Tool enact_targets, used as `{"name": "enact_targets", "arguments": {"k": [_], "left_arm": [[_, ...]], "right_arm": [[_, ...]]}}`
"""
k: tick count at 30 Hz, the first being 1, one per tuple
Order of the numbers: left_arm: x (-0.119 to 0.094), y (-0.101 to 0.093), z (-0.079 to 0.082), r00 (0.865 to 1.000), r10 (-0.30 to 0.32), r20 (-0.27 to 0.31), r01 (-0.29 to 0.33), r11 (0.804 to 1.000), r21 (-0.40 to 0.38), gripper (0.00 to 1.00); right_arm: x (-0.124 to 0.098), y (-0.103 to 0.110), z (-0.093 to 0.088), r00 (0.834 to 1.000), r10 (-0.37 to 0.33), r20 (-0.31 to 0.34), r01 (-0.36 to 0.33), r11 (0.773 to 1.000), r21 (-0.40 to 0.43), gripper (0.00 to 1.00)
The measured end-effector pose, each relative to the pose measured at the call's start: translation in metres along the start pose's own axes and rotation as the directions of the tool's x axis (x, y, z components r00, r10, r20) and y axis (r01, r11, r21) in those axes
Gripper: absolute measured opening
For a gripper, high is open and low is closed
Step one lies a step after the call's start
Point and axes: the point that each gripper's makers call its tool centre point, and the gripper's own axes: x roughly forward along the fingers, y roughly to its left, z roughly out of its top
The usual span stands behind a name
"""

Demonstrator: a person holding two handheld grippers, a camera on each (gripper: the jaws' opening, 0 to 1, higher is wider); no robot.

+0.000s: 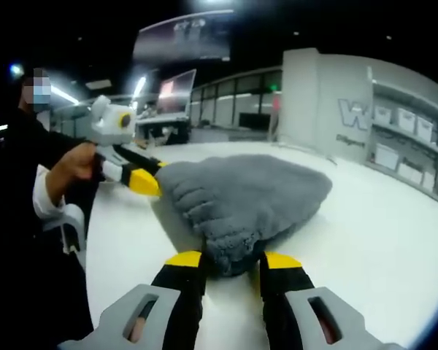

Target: Open the folded towel by lifting each exposed corner and separating the folded layers until the towel lies flat within the target outline without major curled edges

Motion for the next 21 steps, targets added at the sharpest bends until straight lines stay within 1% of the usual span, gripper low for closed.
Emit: {"name": "enact_targets", "arguments": {"k": [2, 4, 7, 13, 16, 21], "left_arm": [[0.0003, -0.0036, 0.0007, 1.0, -0.02, 0.004, 0.02, 1.0, -0.022, 0.27], [0.0001, -0.0046, 0.0011, 1.0, -0.021, 0.004, 0.021, 1.0, -0.019, 0.26], [0.0007, -0.0042, -0.0004, 1.0, -0.015, -0.002, 0.015, 1.0, 0.004, 0.25], [-0.0001, -0.0046, 0.0003, 1.0, -0.016, 0.001, 0.016, 1.0, -0.002, 0.2], [-0.0006, -0.004, 0.0019, 1.0, -0.014, 0.006, 0.014, 1.0, -0.005, 0.18], [-0.0021, -0.0022, 0.0046, 1.0, -0.007, 0.011, 0.007, 1.0, -0.029, 0.16]], "right_arm": [[0.0005, 0.0002, -0.0003, 1.0, 0.0, 0.001, 0.0, 1.0, -0.006, 0.24], [0.0008, 0.0005, -0.0004, 1.0, 0.003, 0.004, -0.003, 1.0, -0.008, 0.24], [0.0008, 0.0006, -0.0001, 1.0, 0.007, 0.008, -0.007, 1.0, -0.004, 0.23], [-0.0001, 0.0011, 0.0025, 1.0, 0.007, 0.017, -0.007, 1.0, -0.001, 0.19], [-0.0019, 0.0014, 0.0048, 1.0, 0.011, 0.021, -0.011, 1.0, 0.01, 0.15], [-0.0034, 0.0061, 0.0067, 1.0, 0.023, 0.011, -0.023, 1.0, 0.013, 0.12]]}}
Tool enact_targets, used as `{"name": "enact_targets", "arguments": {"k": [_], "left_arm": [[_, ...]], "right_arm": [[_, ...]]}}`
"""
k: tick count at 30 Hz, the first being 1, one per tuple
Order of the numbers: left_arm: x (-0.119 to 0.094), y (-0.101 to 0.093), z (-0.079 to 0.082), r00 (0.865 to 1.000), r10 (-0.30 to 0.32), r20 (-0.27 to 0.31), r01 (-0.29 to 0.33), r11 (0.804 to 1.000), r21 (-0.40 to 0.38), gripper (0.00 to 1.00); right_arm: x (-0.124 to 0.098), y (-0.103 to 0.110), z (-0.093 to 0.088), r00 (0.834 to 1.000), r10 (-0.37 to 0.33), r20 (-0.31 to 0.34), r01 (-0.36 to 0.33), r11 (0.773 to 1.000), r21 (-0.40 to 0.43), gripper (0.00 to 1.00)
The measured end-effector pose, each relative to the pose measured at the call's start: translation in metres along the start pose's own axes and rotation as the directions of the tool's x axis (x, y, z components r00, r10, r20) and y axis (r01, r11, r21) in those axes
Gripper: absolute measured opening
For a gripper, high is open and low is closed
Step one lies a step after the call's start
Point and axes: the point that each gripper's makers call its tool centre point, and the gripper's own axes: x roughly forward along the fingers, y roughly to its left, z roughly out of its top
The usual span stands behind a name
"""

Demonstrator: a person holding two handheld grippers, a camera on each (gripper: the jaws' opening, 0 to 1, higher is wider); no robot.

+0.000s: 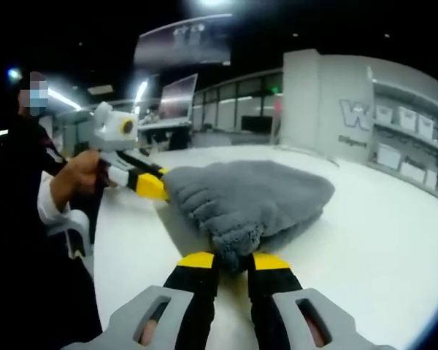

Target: Open the folded towel by lifting each exposed corner and separating the folded layers until the towel lies flat within the target outline without major curled edges

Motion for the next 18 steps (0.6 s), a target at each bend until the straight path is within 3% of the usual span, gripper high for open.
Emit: {"name": "enact_targets", "arguments": {"k": [18], "left_arm": [[-0.005, 0.002, 0.001, 1.0, -0.002, -0.009, 0.002, 1.0, -0.009, 0.15]], "right_arm": [[-0.006, 0.016, 0.0, 0.998, 0.035, -0.051, -0.034, 0.999, 0.01, 0.07]]}}
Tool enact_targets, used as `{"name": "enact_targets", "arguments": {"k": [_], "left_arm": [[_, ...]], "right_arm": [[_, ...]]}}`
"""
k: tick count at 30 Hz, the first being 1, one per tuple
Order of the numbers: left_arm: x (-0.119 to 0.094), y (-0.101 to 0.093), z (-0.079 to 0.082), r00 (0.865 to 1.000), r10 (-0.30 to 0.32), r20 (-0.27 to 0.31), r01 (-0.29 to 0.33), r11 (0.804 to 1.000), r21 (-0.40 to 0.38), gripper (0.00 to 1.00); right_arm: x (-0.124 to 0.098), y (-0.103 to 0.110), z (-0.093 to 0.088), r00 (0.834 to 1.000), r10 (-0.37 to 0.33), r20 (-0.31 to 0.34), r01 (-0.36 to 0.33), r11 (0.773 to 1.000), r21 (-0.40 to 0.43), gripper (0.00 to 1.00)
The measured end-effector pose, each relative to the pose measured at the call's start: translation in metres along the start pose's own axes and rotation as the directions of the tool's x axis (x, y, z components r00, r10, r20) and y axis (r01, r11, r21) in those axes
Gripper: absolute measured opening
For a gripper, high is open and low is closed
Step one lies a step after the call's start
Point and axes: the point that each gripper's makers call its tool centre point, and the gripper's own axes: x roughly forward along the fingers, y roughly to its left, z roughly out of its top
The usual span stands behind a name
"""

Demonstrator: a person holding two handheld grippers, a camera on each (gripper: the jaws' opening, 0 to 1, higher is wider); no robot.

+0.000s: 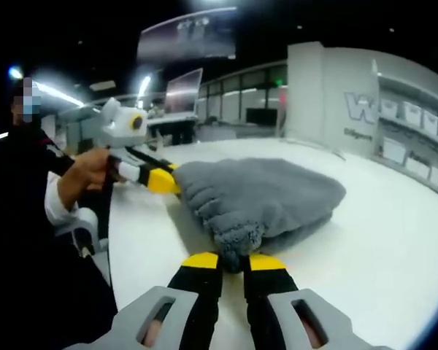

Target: Open the folded towel by lifting each exposed corner and separating the folded layers until the towel lies flat within the target outline without major curled edges

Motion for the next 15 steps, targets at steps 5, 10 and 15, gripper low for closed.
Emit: {"name": "enact_targets", "arguments": {"k": [5, 10, 15], "left_arm": [[-0.0012, 0.0012, 0.0012, 1.0, 0.003, 0.001, -0.003, 1.0, 0.001, 0.15], [-0.0009, 0.0018, 0.0007, 1.0, 0.003, -0.001, -0.003, 1.0, -0.001, 0.15], [-0.0024, 0.0006, -0.0009, 1.0, -0.008, -0.01, 0.008, 1.0, -0.008, 0.15]], "right_arm": [[-0.0009, 0.0052, -0.0003, 1.0, 0.012, -0.01, -0.012, 1.0, -0.009, 0.07], [-0.0022, 0.0072, 0.0003, 1.0, 0.021, -0.013, -0.021, 1.0, 0.003, 0.07], [-0.0035, 0.0102, -0.0001, 0.999, 0.033, -0.017, -0.033, 0.999, 0.008, 0.06]]}}
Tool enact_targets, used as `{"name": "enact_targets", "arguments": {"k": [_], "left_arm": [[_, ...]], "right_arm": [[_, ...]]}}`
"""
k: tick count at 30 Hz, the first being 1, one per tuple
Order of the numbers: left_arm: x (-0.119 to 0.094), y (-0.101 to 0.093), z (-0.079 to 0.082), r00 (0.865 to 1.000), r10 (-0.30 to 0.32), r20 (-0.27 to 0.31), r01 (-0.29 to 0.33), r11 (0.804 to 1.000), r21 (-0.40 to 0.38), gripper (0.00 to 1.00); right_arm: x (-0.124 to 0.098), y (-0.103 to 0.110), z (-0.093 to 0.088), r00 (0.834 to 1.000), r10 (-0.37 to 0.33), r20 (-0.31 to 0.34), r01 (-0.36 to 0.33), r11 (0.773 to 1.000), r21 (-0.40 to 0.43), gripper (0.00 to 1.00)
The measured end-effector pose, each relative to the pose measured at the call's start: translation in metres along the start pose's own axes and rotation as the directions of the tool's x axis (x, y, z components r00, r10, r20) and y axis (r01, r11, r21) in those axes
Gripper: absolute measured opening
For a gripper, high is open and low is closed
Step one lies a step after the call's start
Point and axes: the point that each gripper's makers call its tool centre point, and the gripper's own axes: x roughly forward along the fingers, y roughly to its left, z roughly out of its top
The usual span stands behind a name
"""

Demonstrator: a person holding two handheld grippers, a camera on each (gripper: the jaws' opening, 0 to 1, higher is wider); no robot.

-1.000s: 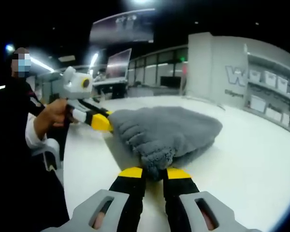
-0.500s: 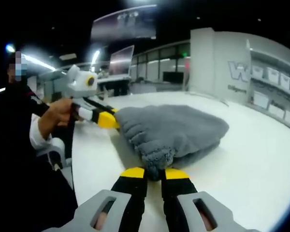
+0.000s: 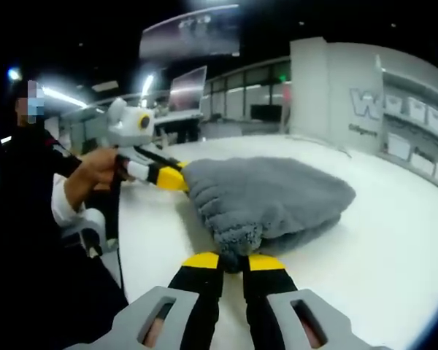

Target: Open the folded towel by lifting each exposed corner and separating the folded layers until the towel lies flat within the target outline without major curled edges

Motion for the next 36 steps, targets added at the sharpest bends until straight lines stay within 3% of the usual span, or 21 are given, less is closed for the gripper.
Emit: {"name": "enact_targets", "arguments": {"k": [6, 11, 23, 30, 36], "left_arm": [[-0.003, 0.002, -0.003, 0.999, -0.028, -0.025, 0.028, 0.999, -0.018, 0.16], [-0.006, -0.001, -0.007, 0.998, -0.043, -0.055, 0.045, 0.999, 0.031, 0.16], [-0.012, -0.002, -0.012, 0.995, -0.057, -0.088, 0.061, 0.997, 0.051, 0.16], [-0.013, -0.003, -0.011, 0.995, -0.053, -0.086, 0.057, 0.998, 0.037, 0.14], [-0.013, 0.002, -0.008, 0.996, -0.032, -0.082, 0.038, 0.996, 0.076, 0.12]], "right_arm": [[-0.001, 0.004, 0.0, 1.0, 0.014, -0.018, -0.014, 1.0, 0.015, 0.05], [-0.001, 0.004, -0.001, 1.0, 0.014, -0.016, -0.014, 0.999, 0.029, 0.05], [-0.001, 0.004, -0.002, 1.0, 0.02, -0.005, -0.02, 0.999, 0.043, 0.06], [0.0, 0.005, -0.001, 1.0, 0.024, -0.009, -0.023, 0.999, 0.047, 0.06], [0.0, 0.008, -0.001, 1.0, 0.025, -0.019, -0.024, 0.999, 0.043, 0.06]]}}
